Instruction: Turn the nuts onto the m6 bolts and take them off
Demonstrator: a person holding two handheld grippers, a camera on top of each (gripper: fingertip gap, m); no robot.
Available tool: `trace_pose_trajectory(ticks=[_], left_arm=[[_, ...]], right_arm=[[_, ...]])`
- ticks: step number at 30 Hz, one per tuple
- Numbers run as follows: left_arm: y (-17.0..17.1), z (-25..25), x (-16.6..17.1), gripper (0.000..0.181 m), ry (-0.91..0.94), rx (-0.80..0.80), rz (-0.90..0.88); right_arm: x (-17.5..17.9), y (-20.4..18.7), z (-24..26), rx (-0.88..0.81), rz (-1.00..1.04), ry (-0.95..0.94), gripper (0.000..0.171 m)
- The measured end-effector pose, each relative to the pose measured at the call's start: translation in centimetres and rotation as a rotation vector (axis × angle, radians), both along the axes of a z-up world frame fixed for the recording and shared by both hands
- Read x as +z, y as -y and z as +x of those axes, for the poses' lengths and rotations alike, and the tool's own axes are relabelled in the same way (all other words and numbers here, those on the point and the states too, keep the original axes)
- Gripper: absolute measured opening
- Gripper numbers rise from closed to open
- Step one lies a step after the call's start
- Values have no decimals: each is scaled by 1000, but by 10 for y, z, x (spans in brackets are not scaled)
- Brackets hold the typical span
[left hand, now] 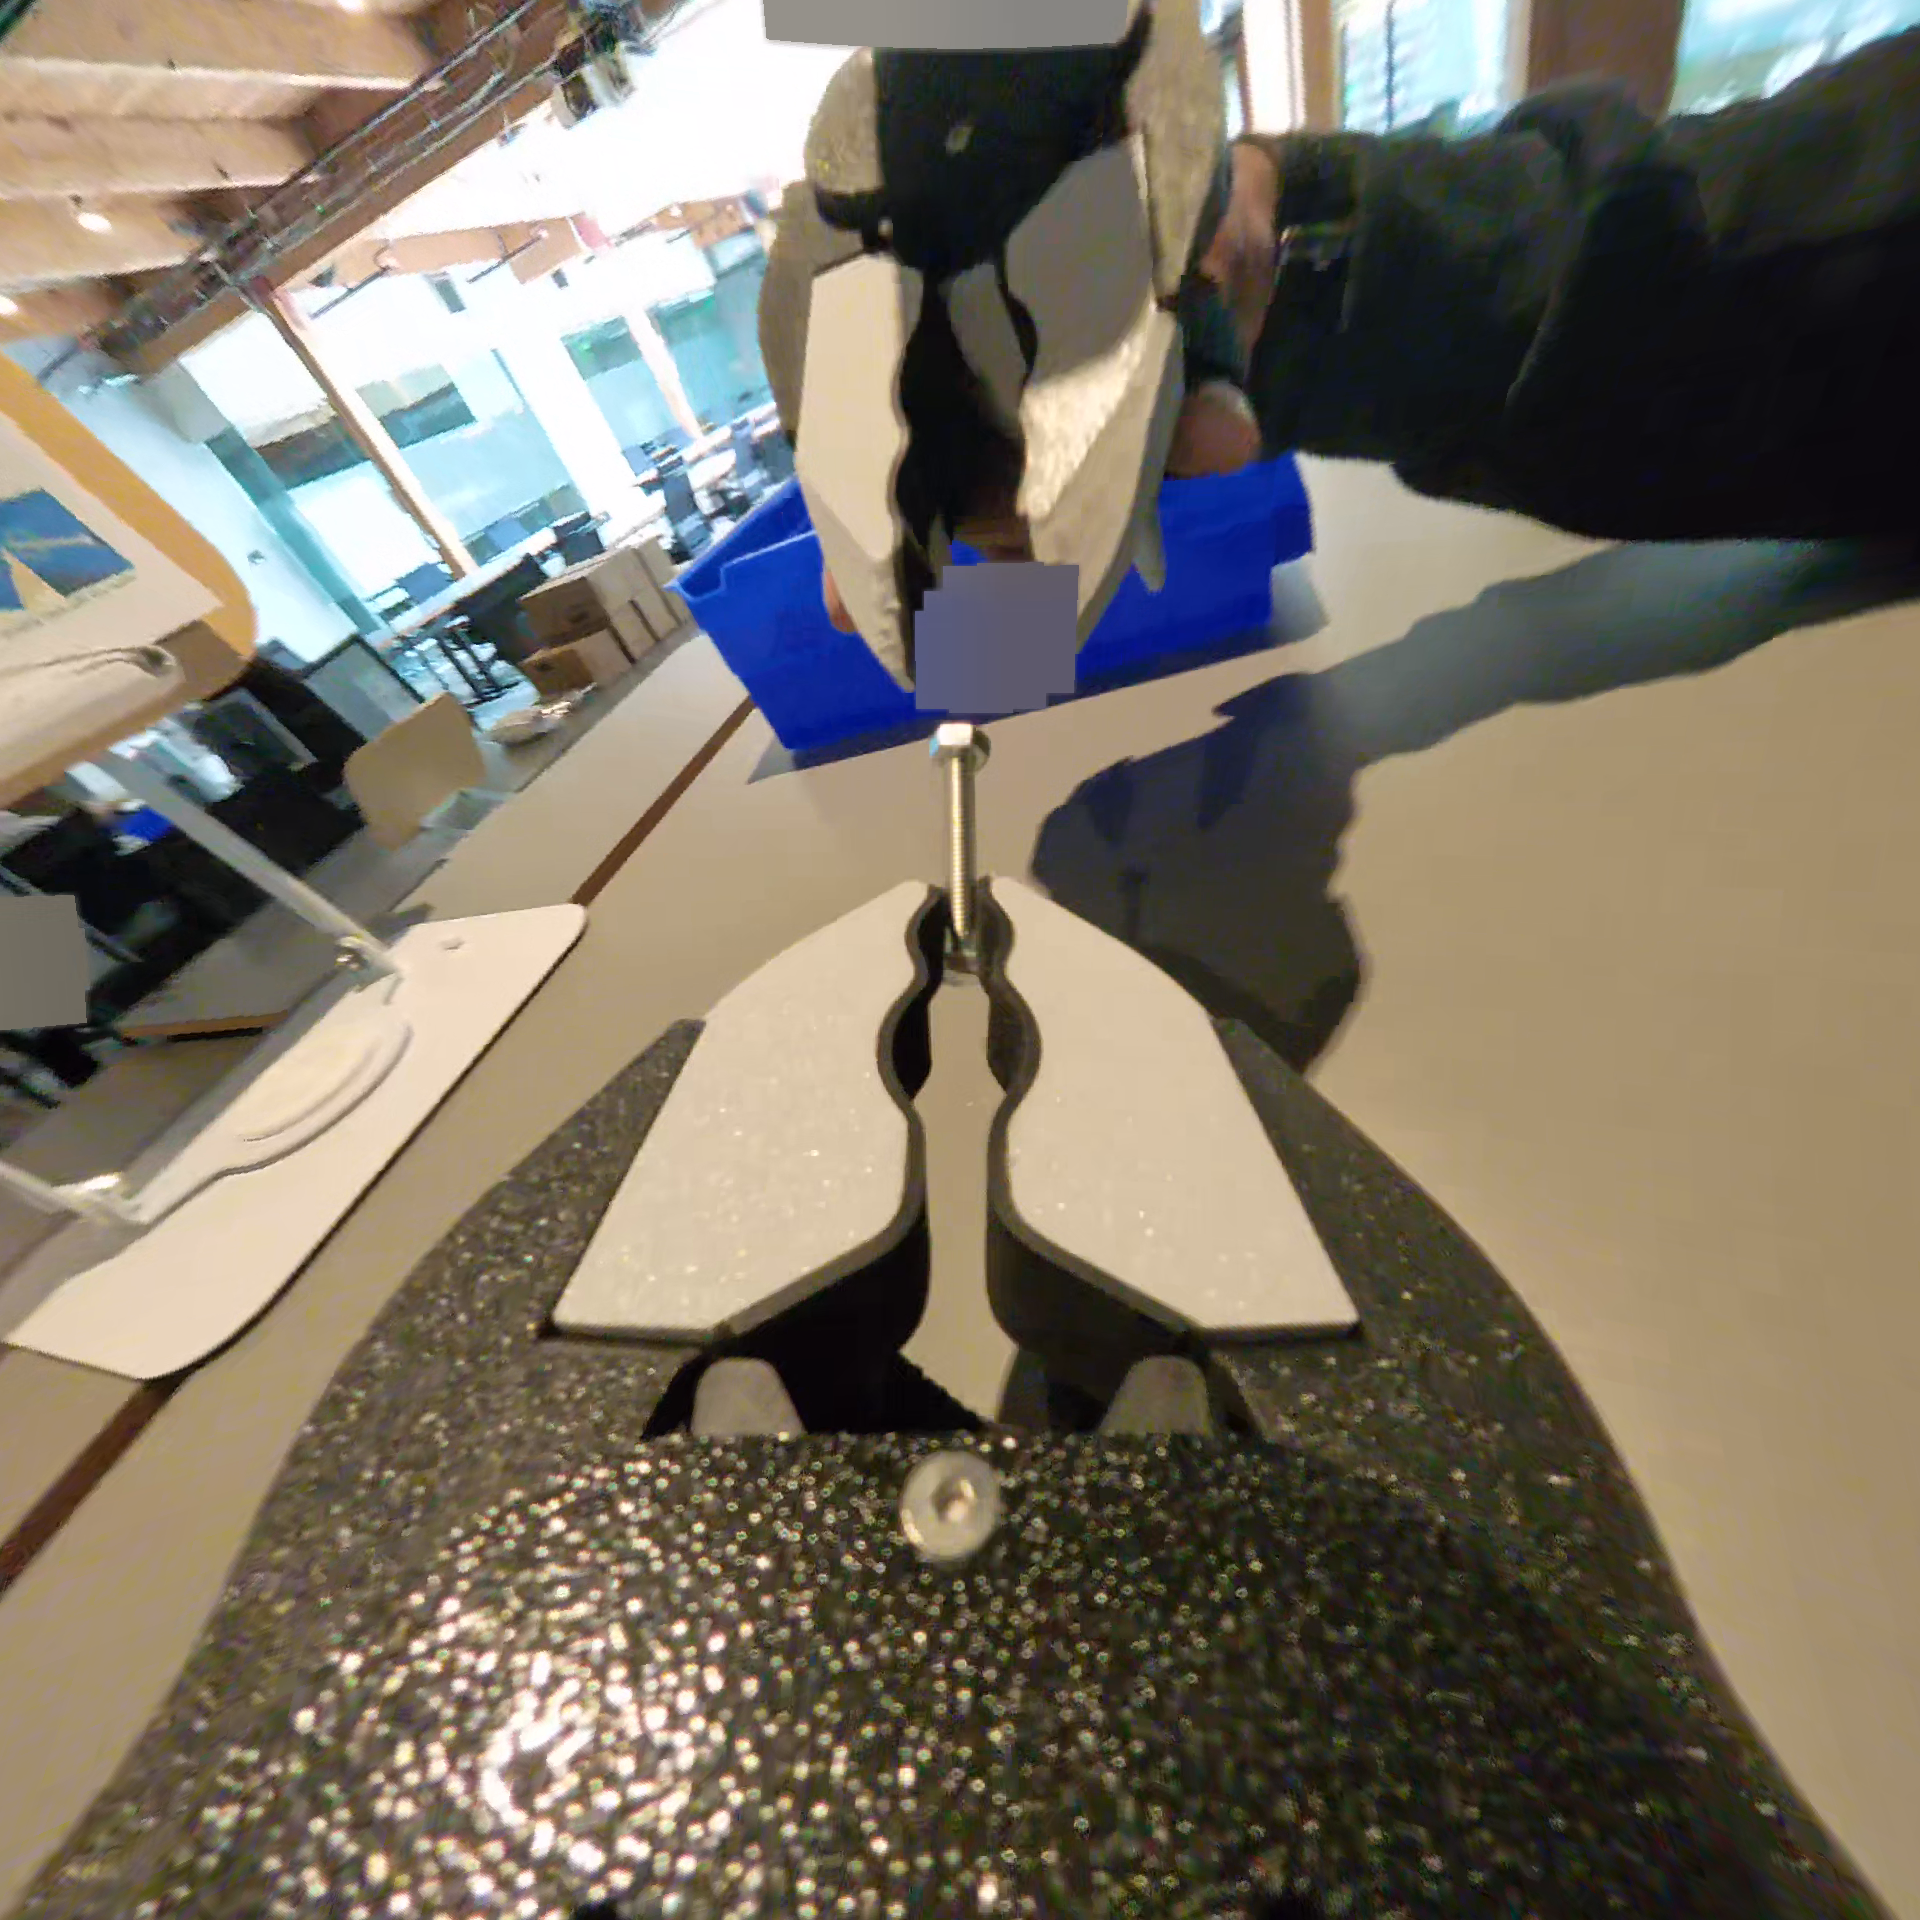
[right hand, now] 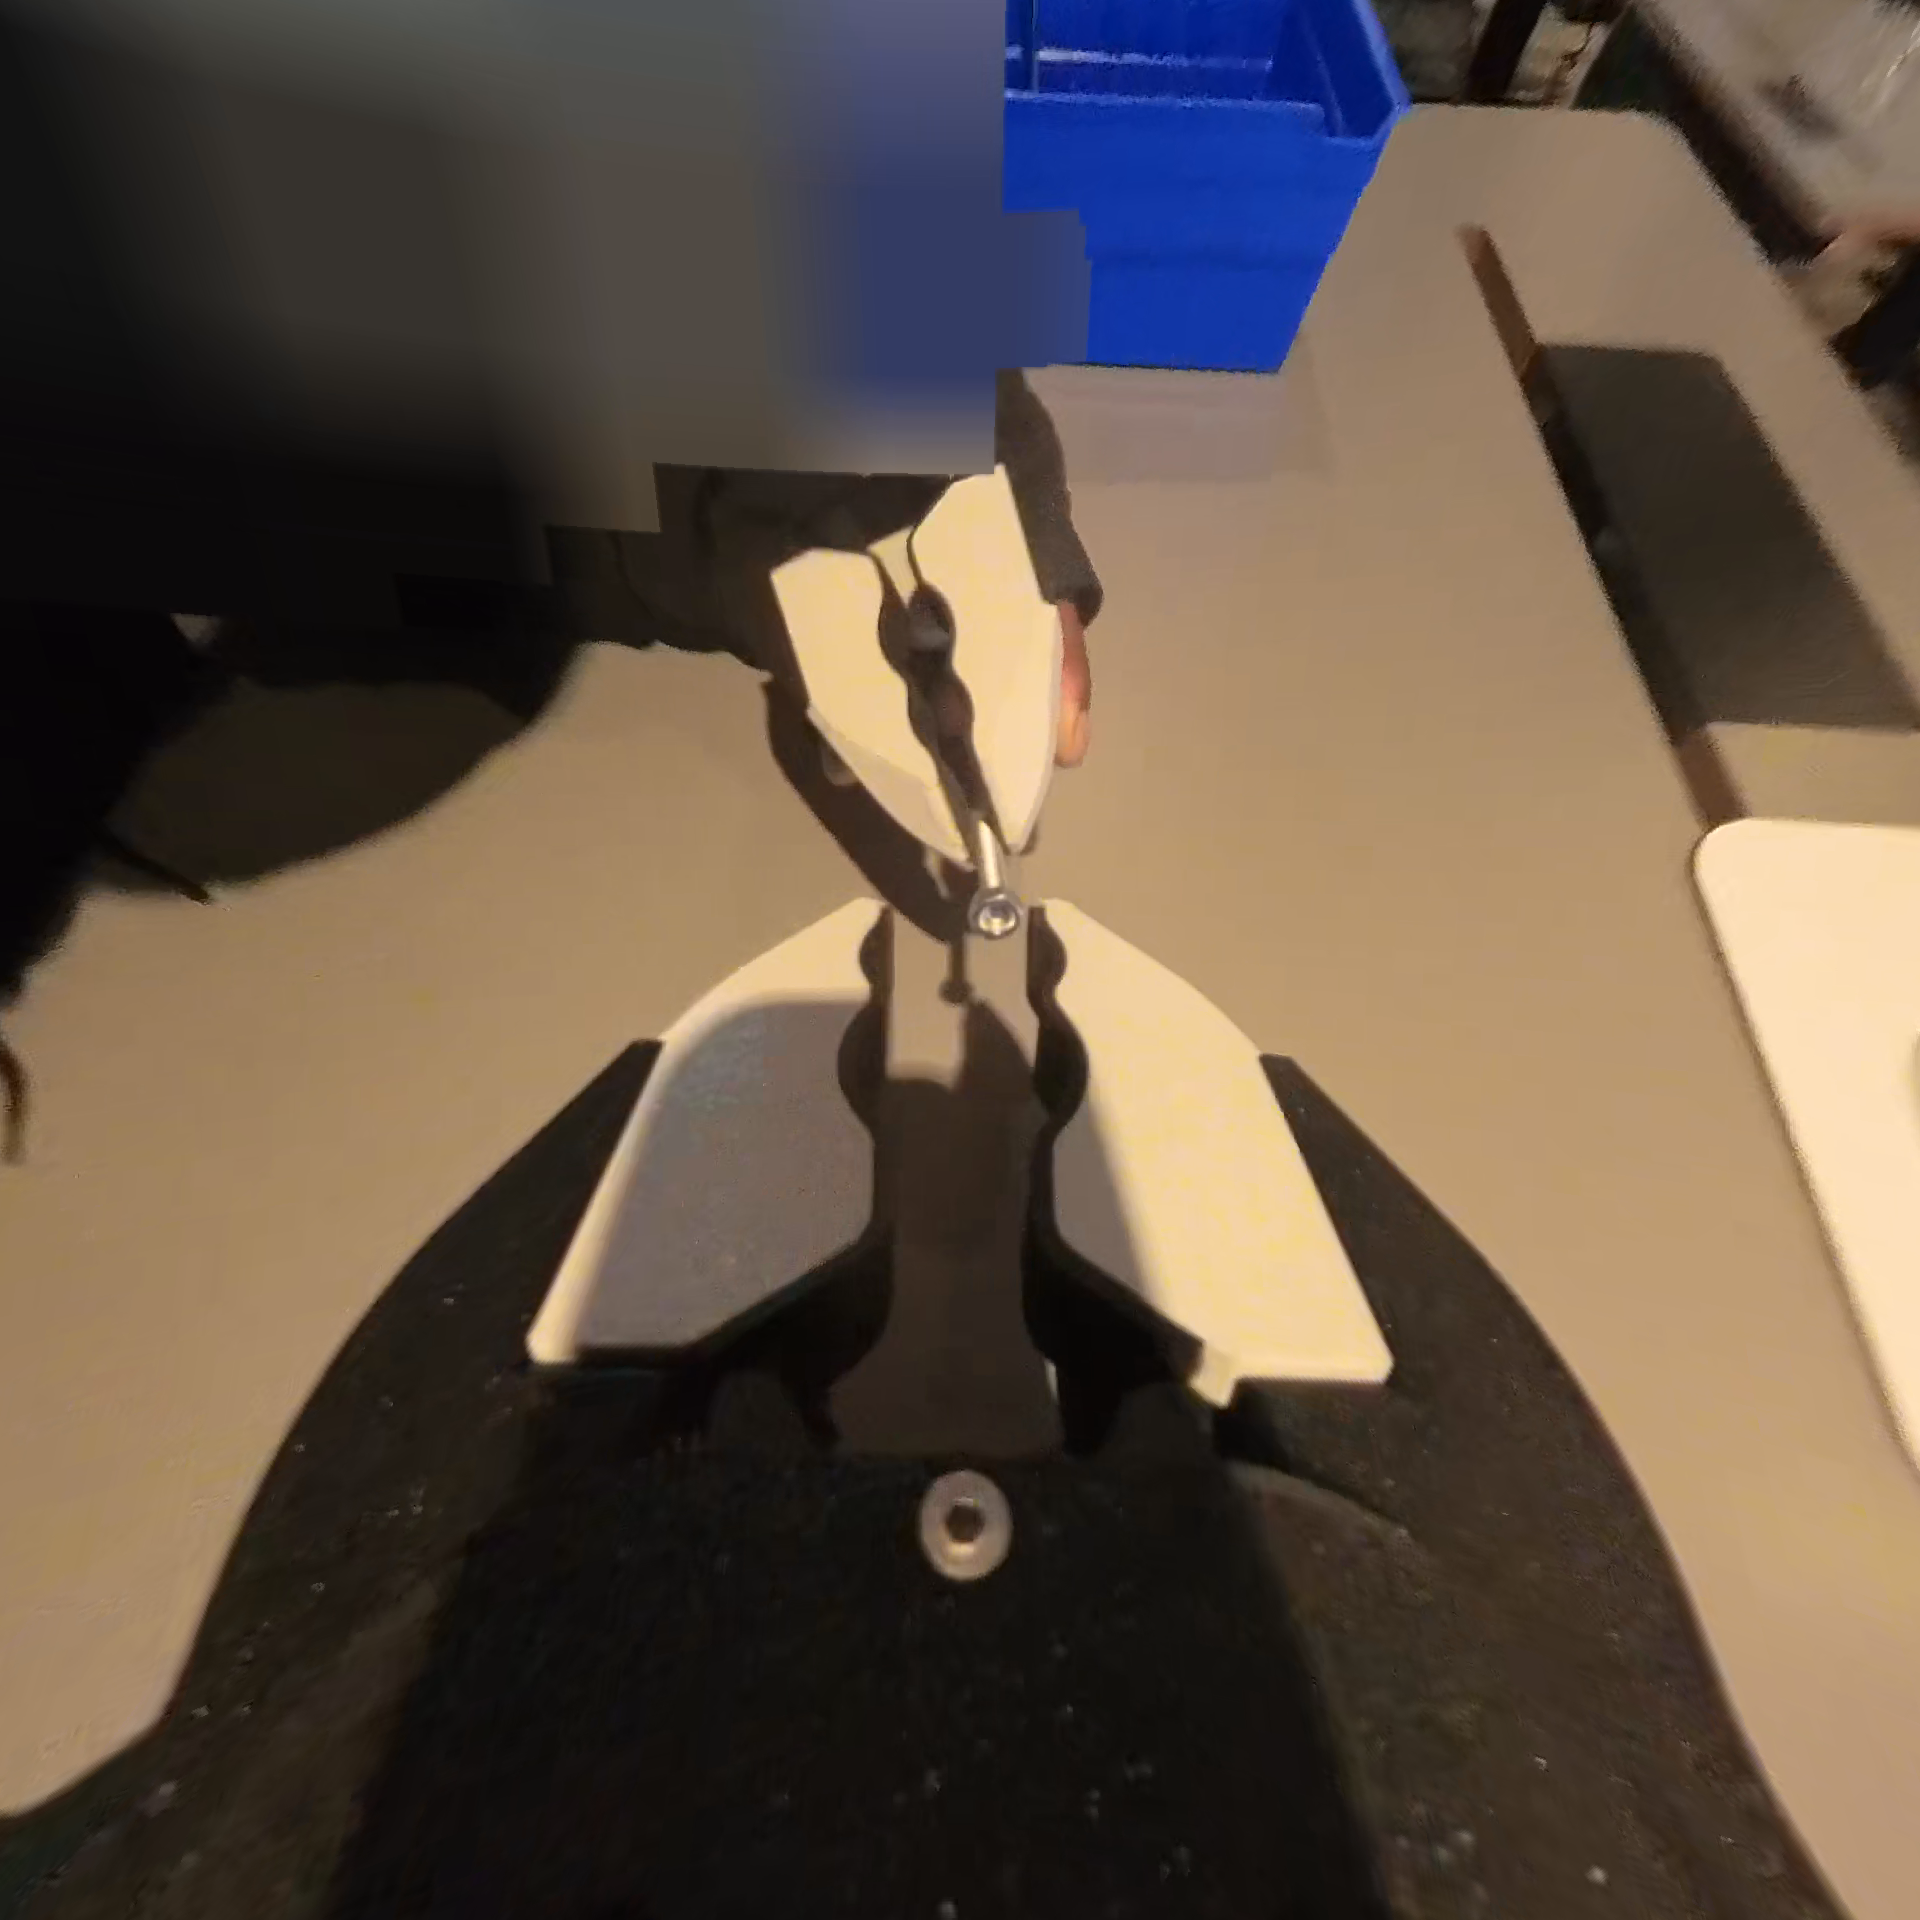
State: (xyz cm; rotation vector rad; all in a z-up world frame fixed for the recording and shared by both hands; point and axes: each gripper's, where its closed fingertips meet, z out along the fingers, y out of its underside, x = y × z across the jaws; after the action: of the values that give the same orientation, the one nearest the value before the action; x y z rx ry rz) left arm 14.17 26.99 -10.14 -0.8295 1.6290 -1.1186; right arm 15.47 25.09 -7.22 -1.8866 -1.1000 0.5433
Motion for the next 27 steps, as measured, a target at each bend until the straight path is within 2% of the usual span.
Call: trace_pose_trajectory(ticks=[9,16,21,24,27], left_arm=[[11,-9,8,5,-24,-131,-148],[18,-14,8,5,-59,-188,-199],[17,-10,1,5,-78,-148,-136],[12,-5,-7,5,-90,-85,-39],[7,-1,-10,5,-72,-3,113]], right_arm=[[-6,0,-4,42,178,192,19],[-8,5,-15,94,221,238,20],[-17,2,-14,74,173,275,10],[-29,0,-9,24,47,283,10],[-33,-3,-5,-57,-112,189,10]])
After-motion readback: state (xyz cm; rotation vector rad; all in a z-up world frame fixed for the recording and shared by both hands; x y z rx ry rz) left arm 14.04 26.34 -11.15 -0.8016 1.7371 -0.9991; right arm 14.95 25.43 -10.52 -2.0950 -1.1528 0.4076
